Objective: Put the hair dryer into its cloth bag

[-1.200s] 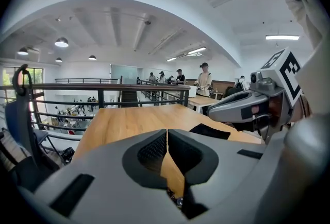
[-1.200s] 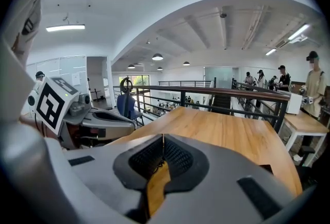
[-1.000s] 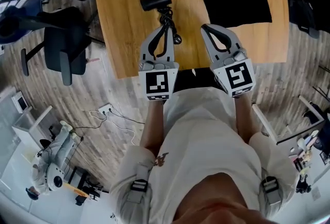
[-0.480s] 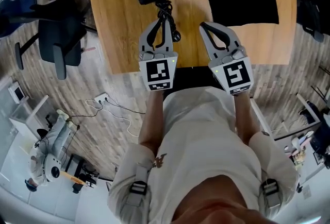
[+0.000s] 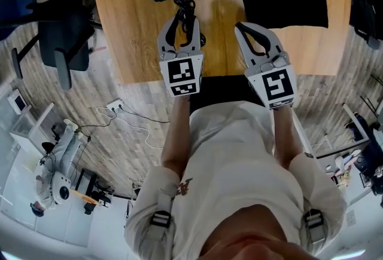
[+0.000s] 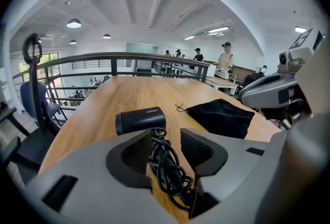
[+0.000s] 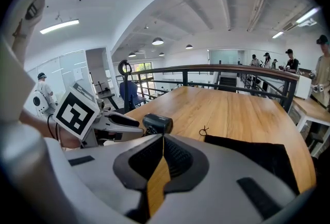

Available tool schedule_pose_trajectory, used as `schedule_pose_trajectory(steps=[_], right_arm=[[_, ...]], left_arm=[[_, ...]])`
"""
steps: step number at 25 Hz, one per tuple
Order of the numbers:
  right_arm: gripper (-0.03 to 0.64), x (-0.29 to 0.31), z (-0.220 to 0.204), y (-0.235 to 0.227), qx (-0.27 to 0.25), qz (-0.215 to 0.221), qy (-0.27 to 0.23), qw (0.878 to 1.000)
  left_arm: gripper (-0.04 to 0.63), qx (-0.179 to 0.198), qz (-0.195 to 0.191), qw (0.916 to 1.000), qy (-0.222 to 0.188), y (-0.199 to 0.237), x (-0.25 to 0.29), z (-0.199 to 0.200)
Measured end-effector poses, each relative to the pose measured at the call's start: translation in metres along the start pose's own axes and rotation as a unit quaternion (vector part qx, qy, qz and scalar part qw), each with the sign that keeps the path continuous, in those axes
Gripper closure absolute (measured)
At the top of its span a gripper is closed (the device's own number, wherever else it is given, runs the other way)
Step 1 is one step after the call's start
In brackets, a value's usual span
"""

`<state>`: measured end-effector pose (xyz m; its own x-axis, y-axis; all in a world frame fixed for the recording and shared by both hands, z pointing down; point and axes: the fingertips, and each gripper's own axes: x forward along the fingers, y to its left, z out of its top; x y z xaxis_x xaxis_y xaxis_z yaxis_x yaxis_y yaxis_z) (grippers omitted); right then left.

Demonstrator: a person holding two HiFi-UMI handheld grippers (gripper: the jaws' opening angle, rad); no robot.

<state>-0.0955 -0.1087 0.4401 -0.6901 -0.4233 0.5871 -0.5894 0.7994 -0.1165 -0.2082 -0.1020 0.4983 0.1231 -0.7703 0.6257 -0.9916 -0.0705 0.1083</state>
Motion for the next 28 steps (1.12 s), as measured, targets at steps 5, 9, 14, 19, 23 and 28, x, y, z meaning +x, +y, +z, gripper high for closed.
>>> schedule_pose_trajectory(steps=[5,9,14,19,23,28], right_arm=[[0.595,0.002,-0.006,-0.007,0.004,0.004,0.006,1.0],[0.595,0.004,-0.009,-0.01,0.009,0.006,0.011,1.0],[0.595,0.007,-0.015,-0.016,0.006,0.008,0.017,1.0],[0.595,0.009,-0.019,-0.021,0.012,0.008,0.02,1.0],[0.595,0.011,-0.024,-0.025,0.009,0.009,0.022,1.0],[0.595,0.014,-0.031,-0.029,0.016,0.004,0.028,0.999]], left_arm=[[0.358,-0.012,0.02,0.9994,0.025,0.003,0.01,-0.015],[0.33,-0.026,0.026,0.9983,0.044,0.003,0.016,-0.026],[0.307,-0.038,0.031,0.9967,0.065,0.003,0.022,-0.038],[0.292,-0.046,0.032,0.9941,0.093,0.003,0.029,-0.05],[0.288,-0.058,0.036,0.9904,0.12,0.006,0.034,-0.063],[0.282,-0.057,0.037,0.988,0.139,0.008,0.04,-0.071]])
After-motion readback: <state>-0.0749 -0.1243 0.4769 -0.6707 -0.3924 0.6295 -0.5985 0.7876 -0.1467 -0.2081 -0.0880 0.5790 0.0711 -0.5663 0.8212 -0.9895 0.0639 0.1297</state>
